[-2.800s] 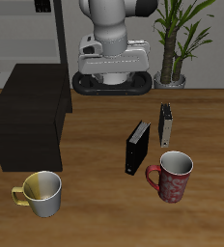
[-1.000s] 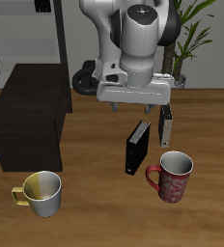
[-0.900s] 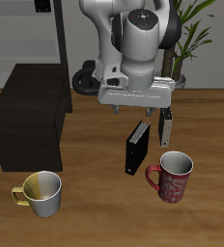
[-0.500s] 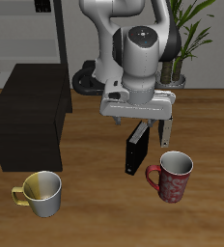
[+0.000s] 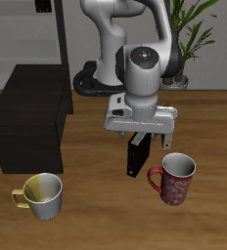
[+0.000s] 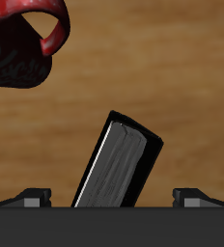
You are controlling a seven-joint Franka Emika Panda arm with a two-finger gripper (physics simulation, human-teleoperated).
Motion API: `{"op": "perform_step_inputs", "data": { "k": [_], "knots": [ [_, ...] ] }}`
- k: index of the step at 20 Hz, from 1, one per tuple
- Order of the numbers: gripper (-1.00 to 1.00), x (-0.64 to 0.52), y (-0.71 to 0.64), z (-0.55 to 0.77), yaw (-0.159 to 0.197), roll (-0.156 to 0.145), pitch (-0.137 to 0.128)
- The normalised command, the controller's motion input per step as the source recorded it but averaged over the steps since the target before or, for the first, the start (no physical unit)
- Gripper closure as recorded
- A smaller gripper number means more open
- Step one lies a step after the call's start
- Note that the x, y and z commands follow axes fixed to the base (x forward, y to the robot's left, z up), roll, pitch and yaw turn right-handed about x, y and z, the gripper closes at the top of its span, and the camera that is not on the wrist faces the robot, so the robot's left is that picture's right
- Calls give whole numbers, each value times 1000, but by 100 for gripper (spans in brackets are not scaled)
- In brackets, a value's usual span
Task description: Place the black book flat on top of the shelf
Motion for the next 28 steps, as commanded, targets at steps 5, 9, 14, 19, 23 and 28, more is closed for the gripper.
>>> {"op": "perform_step_inputs", "data": {
  "k": [5,9,14,19,23,28],
  "knots": [
    [100,30,-62,-313,-26,22,46],
    [100,-57,-138,-19,-4,-1,17],
    [100,-150,-252,327,38,-15,-7],
    [100,-231,-445,703,95,-66,-54],
    [100,-272,-462,771,83,-77,-82],
    [100,-302,-543,731,85,-93,-91]
  ]
}}
